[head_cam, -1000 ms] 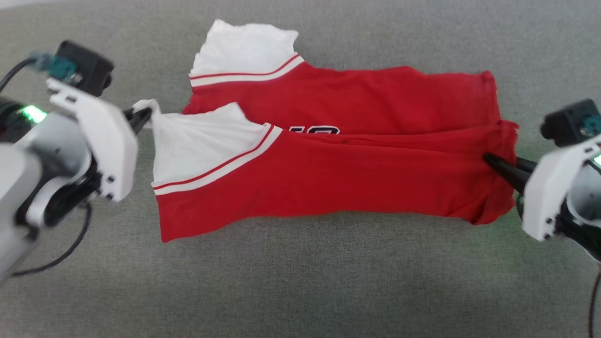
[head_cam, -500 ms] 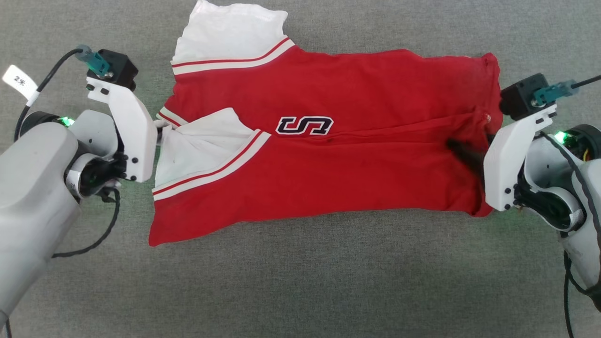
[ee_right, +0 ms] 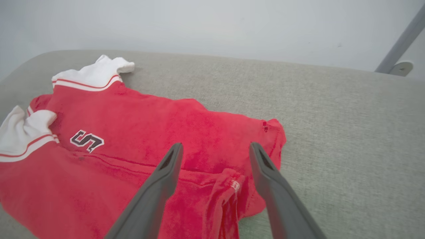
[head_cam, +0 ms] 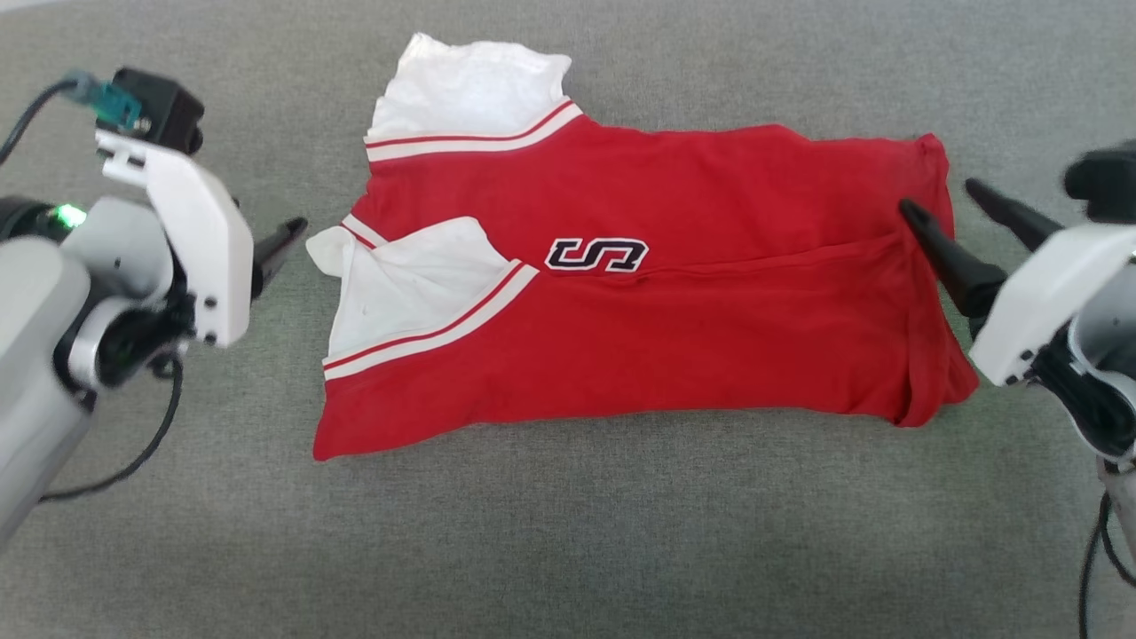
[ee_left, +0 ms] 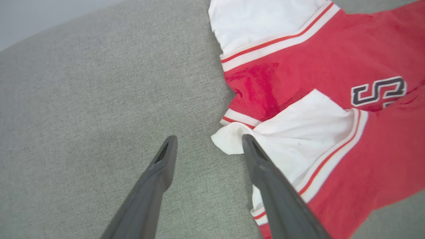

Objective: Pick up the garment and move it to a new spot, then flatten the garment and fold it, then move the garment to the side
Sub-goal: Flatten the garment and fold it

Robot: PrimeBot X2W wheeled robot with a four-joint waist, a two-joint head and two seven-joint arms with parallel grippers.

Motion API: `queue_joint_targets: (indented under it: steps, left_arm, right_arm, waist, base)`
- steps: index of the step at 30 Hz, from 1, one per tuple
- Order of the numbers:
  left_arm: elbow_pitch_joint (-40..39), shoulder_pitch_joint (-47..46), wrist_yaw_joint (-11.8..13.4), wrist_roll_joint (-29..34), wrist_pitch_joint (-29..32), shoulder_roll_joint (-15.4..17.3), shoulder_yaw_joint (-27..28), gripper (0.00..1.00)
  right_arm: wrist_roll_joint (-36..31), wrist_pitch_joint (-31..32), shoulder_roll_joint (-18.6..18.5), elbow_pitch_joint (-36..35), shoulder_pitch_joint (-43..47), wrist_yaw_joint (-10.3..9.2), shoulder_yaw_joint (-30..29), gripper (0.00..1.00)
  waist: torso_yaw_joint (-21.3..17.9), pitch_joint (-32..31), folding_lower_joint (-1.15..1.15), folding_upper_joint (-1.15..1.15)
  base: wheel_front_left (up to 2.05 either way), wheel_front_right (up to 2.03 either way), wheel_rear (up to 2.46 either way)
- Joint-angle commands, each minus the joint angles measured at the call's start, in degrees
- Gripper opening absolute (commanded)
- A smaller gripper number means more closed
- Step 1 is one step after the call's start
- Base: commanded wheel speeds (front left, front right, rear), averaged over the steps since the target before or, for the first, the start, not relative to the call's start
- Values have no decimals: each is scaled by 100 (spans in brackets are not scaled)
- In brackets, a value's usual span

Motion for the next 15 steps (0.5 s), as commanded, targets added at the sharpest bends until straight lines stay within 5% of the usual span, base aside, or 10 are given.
queue_joint_targets:
  steps: [1,8,15]
  left_arm:
    - [-208,114,123,-17,-9,132,22,100]
    - [-1936,868,1066,-276,186,814,104,100]
    - [-2994,1595,1894,-607,326,1160,58,100]
  right_arm:
    - [-75,-105,94,-92,156,-4,-114,100]
    - [-771,-657,599,-783,838,-4,-1202,100]
    - [-1447,-1295,1279,-1482,1372,-4,-2072,100]
  waist:
    - [-3,-43,0,0]
    - [-107,-176,0,0]
    - [-325,-212,0,0]
  base:
    - [0,0,0]
    - [0,0,0]
    - [0,0,0]
